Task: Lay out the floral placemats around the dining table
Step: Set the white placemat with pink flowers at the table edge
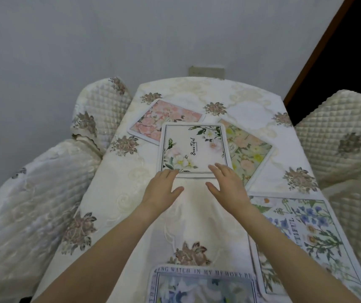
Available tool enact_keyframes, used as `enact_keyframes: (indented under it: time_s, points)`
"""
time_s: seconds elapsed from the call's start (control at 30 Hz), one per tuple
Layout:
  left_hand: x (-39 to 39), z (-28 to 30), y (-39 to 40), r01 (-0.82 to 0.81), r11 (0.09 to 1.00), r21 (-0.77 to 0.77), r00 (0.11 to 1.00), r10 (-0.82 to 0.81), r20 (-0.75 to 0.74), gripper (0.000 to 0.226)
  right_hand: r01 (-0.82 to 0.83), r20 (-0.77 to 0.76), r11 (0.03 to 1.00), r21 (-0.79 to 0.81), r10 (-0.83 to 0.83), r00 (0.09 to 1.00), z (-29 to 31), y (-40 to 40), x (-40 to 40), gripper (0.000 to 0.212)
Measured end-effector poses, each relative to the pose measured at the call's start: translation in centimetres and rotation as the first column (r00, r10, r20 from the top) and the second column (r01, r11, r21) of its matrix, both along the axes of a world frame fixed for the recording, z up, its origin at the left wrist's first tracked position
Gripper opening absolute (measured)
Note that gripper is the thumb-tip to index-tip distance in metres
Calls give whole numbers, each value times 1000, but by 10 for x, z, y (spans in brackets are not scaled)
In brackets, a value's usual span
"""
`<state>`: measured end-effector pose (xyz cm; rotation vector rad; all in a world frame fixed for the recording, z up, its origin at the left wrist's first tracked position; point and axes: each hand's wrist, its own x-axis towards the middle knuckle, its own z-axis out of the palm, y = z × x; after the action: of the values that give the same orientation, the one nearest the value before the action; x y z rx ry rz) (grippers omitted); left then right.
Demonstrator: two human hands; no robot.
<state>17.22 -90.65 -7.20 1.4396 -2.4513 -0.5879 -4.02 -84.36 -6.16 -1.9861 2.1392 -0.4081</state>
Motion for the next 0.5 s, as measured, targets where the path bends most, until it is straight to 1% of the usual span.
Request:
enact_keyframes:
  time_s: [0.13, 0.27, 0.33, 0.37, 0.43, 0.5]
  points:
    - [-24, -12, -61, -23, 1000, -10, 1000, 23, 1, 54, 22, -15, 1000, 3, -22, 1000, -17, -54, -29, 52]
    - [-37, -33, -108, -95, 995, 7, 995, 95, -18, 57, 69, -36, 998, 4, -69, 997, -41, -95, -51, 53]
    - [-41, -46, -124, -150, 989, 15, 989, 150, -17, 61, 149, -42, 988, 32, -148, 988, -55, -111, -59, 56]
    - [-43, -53, -131, -187, 982, 26, 982, 187, -4, 65, 218, -39, 974, 57, -216, 975, -61, -117, -61, 58]
    - [-46, -67, -140, -289, 955, 61, 957, 287, 48, 76, 368, -24, 921, 126, -368, 929, -72, -127, -64, 62]
    - [-48, -78, -145, -393, 916, 87, 918, 384, 101, 82, 447, -11, 871, 202, -454, 891, -79, -134, -65, 64]
